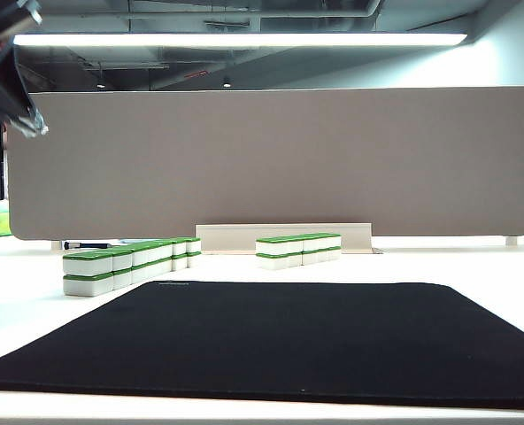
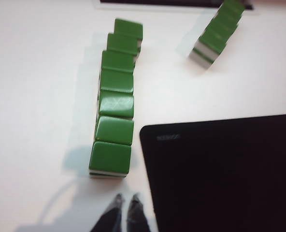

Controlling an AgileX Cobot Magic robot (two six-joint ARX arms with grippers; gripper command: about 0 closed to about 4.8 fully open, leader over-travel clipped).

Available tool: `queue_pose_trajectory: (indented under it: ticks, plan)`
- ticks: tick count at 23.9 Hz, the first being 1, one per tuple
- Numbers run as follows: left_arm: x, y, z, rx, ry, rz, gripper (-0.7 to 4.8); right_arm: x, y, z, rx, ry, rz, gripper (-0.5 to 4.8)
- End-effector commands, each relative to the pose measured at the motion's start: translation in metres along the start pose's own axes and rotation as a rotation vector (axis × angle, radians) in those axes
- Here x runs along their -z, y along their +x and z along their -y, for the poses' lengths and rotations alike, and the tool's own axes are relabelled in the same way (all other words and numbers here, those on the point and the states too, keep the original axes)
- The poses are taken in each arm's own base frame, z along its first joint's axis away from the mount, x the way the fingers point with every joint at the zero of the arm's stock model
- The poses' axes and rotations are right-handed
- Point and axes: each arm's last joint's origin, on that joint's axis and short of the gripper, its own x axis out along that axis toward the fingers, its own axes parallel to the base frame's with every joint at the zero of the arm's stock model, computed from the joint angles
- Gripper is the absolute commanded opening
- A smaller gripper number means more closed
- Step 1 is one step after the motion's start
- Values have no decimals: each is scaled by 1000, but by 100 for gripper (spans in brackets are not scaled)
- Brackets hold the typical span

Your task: Take a mahjong tile from the mahjong wall and then place it on the table close to you.

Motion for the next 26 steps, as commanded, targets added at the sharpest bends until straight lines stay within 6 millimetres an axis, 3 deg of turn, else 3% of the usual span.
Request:
queue_pose_trajectory:
  ticks: [1,12,13,15,16,26]
  plan:
    - [-4,7,6,-38,44,-32,22,-2,-1,-1,-7,-9,11,-1]
    - [-42,47,18,-46,79,-224,27,-2,-1,-1,-10,-9,10,-1]
    - [-47,51,16,-75,83,-247,47,-2,-1,-1,-10,-8,9,-1]
    - [-54,59,14,-100,80,-276,149,-2,-1,-1,-10,-8,9,-1]
    - [-55,61,13,-108,78,-287,165,-2,-1,-1,-10,-8,9,-1]
    - [-71,90,5,-127,100,-404,184,-2,-1,-1,-9,-8,9,-1]
